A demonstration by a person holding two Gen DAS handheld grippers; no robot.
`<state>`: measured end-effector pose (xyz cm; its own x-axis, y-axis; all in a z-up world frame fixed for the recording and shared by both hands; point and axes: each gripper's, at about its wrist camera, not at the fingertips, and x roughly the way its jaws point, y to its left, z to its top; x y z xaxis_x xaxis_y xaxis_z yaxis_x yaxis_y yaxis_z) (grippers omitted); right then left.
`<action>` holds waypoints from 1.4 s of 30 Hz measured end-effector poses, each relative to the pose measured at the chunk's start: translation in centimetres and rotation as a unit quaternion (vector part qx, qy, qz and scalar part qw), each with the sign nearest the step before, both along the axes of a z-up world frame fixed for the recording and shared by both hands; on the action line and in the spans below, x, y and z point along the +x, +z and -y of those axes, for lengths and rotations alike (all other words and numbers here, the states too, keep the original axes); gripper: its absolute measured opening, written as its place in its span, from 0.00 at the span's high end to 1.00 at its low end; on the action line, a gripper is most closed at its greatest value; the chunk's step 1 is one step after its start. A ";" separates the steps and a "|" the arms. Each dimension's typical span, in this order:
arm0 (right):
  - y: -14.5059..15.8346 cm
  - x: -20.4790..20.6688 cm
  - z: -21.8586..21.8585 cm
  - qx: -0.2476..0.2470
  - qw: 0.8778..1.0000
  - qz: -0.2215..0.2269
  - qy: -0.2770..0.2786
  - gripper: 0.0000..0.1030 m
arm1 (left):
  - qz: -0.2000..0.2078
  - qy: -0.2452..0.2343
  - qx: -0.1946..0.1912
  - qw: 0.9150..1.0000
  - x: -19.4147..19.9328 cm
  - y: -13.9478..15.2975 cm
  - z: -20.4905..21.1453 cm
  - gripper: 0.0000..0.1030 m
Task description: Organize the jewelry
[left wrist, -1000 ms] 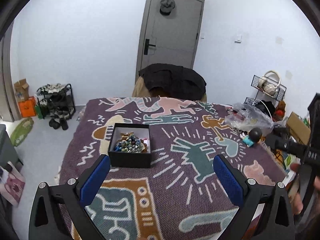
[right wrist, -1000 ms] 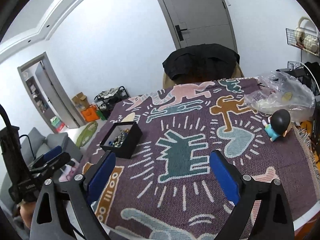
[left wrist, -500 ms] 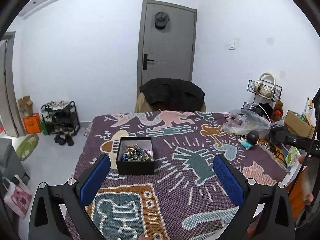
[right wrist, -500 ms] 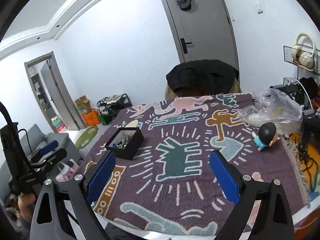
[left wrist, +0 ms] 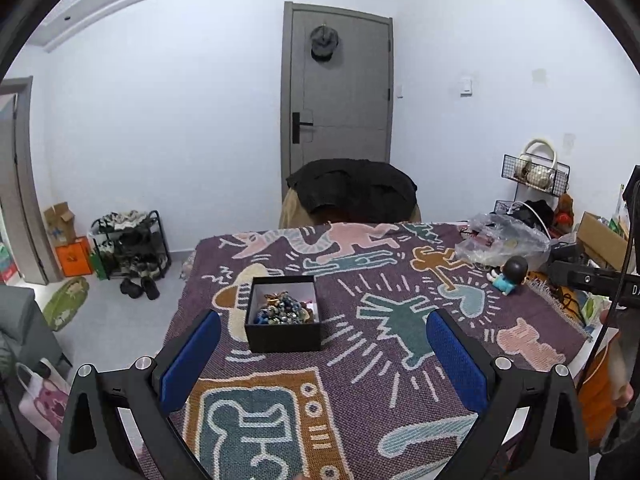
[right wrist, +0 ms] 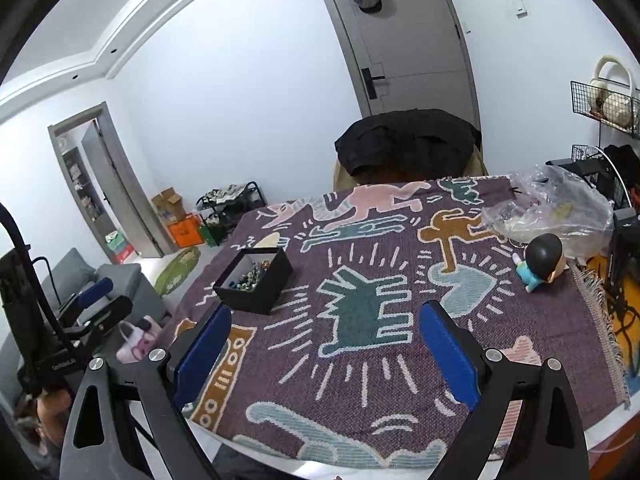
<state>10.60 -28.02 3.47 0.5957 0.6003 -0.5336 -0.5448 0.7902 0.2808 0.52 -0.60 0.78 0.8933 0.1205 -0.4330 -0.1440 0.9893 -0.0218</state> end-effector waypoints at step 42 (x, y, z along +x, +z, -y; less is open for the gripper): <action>-1.2 1.6 1.2 0.002 0.999 -0.023 -0.035 0.08 | 0.010 0.014 0.039 0.999 0.2 -0.3 0.6 0.00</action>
